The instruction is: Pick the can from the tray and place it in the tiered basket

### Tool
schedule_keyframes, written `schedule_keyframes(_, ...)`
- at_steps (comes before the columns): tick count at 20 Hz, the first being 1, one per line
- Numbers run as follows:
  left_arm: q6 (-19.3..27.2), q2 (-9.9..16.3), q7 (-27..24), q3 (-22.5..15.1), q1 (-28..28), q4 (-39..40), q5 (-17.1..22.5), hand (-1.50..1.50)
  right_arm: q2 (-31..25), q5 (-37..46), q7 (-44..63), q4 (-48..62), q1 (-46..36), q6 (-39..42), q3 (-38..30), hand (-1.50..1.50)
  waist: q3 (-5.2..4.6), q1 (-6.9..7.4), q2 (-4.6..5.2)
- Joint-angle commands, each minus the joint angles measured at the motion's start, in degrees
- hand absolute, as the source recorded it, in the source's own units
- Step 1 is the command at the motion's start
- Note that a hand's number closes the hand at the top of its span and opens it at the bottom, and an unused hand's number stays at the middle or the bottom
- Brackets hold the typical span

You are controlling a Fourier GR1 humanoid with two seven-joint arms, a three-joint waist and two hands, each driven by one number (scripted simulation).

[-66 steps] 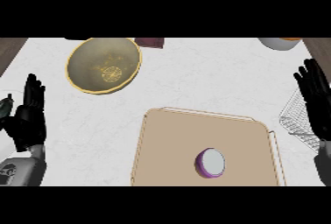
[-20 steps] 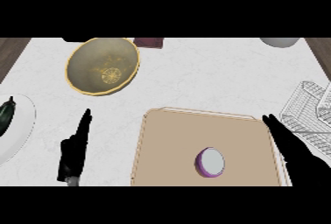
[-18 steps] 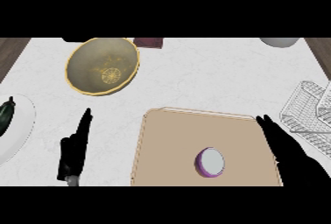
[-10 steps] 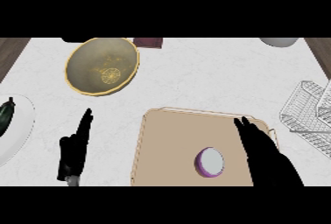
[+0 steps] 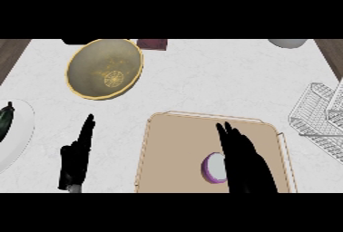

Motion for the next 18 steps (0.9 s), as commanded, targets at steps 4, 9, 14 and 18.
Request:
schedule_keyframes(4,-1.46,0.52,0.34,1.49,0.87,2.03,1.36,0.00,5.34,0.48,14.22,3.42,0.53,8.34,0.91,-1.50,-0.31,-0.57,0.19)
schedule_keyframes(9,-1.66,0.60,2.32,1.23,0.48,0.25,1.05,0.00,5.02,-2.07,10.93,4.90,0.73,11.19,-4.35,-1.50,-0.21,-0.52,0.23)
schedule_keyframes(14,-0.58,-0.69,0.09,0.52,1.21,1.85,-0.55,0.00,8.78,-0.27,12.12,6.91,0.52,12.22,-3.89,-1.50,-0.25,-0.63,0.25)
schedule_keyframes(18,0.33,-0.93,2.70,-0.96,2.73,-2.06,-1.73,0.00,11.55,0.45,11.32,10.64,0.39,12.45,-4.88,-1.50,-0.20,-0.19,0.21)
